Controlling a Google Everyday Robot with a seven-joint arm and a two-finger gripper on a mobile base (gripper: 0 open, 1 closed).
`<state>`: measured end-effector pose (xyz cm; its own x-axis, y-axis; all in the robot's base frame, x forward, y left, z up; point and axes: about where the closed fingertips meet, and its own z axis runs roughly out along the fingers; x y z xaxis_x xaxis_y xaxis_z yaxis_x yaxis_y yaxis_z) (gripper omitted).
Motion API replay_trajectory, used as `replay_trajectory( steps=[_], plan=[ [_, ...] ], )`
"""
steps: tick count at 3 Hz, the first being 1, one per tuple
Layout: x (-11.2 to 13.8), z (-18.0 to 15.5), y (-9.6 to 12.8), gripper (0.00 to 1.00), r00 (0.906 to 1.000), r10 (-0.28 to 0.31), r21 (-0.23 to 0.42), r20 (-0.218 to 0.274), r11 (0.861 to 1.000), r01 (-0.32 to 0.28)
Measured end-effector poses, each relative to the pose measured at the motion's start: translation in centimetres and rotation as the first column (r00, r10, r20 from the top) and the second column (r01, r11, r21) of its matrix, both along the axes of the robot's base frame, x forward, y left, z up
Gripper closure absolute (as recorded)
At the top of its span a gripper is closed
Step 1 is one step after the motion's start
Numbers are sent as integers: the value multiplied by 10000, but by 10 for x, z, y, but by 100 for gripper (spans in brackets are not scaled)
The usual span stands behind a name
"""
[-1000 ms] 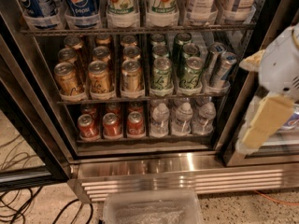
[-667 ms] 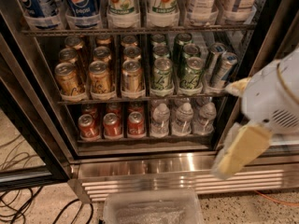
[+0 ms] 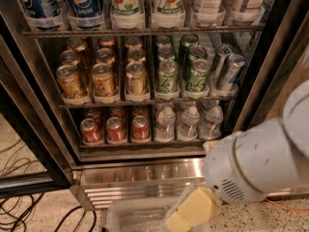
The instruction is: Pick water bottle from bottom shelf of fridge
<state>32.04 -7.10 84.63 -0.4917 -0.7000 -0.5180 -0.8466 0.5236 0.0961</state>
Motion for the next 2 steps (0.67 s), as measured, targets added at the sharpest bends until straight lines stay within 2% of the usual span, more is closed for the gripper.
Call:
replay_trajectory(
  steps=[1, 2],
  plan=[
    [-25, -43, 34, 0, 9946, -786, -1, -683, 9969, 788],
    [-40, -98, 68, 0, 9866, -1228, -140, -1071, 9924, 1220]
  ],
)
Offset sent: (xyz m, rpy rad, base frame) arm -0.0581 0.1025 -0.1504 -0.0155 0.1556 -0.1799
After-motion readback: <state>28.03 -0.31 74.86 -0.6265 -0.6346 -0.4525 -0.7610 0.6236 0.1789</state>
